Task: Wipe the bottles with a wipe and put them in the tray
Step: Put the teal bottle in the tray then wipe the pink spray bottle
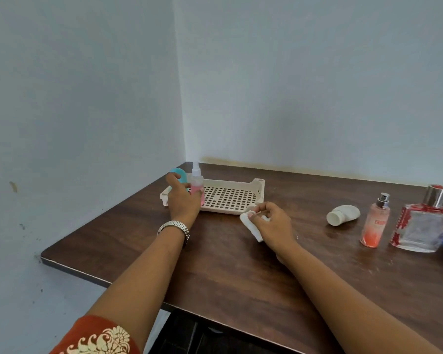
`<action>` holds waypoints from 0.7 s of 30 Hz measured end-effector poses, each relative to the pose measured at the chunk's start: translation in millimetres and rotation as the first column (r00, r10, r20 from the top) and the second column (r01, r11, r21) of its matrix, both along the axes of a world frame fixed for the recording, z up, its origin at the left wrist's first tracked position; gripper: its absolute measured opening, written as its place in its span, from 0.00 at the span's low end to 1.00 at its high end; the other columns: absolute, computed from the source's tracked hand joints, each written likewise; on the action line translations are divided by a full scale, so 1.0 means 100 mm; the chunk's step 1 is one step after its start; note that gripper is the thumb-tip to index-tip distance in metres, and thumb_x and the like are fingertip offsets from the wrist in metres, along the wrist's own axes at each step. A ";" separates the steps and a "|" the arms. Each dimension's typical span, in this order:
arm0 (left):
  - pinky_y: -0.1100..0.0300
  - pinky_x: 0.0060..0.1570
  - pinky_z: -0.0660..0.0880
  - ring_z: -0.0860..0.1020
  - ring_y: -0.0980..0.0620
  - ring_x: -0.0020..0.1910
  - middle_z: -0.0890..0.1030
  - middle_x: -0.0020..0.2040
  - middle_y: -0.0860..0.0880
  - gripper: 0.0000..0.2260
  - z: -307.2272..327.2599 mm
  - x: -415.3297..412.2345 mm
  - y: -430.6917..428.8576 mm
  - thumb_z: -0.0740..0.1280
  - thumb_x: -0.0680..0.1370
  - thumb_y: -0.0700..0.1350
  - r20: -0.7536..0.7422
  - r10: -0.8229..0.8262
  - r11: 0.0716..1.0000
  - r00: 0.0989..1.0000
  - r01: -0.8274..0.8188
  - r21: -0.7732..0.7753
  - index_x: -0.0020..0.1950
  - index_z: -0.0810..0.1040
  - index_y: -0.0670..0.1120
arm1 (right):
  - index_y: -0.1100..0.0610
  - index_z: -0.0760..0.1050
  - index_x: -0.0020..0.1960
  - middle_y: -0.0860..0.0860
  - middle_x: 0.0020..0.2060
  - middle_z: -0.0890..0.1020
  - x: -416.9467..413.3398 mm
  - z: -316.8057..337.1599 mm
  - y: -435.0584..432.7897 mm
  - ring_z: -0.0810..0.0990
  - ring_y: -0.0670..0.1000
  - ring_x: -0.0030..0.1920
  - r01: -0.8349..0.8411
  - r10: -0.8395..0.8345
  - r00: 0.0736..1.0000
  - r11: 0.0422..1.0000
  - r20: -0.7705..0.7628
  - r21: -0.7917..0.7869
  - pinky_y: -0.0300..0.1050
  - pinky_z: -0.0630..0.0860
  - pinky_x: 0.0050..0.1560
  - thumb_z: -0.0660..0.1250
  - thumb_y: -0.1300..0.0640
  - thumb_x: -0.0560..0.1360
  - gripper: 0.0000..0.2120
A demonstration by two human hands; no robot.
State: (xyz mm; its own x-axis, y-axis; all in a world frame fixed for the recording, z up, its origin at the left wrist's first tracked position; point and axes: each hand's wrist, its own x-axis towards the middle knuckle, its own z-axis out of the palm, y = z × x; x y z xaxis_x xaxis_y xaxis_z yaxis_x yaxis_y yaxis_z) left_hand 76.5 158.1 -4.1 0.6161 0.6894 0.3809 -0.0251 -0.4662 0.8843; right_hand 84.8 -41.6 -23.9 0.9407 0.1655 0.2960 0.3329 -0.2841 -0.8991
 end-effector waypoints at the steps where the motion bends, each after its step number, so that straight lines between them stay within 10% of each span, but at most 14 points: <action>1: 0.51 0.57 0.77 0.79 0.46 0.51 0.77 0.60 0.42 0.26 0.00 0.02 0.00 0.71 0.75 0.40 0.000 0.010 1.000 1.000 -0.010 0.004 0.65 0.58 0.47 | 0.51 0.76 0.45 0.40 0.43 0.74 0.00 0.00 -0.01 0.73 0.39 0.43 -0.008 0.008 1.000 1.000 -0.003 0.017 0.33 0.68 0.37 0.68 0.56 0.74 0.02; 21: 0.48 0.57 0.75 0.79 0.42 0.55 0.78 0.60 0.40 0.26 -0.15 0.03 0.06 0.73 0.73 0.42 -0.139 0.111 0.994 0.984 -0.110 0.018 0.63 0.61 0.48 | 0.54 0.77 0.49 0.44 0.43 0.75 0.01 0.01 -0.15 0.72 0.42 0.44 0.064 -0.061 0.997 0.996 0.045 -0.055 0.33 0.68 0.38 0.68 0.54 0.74 0.06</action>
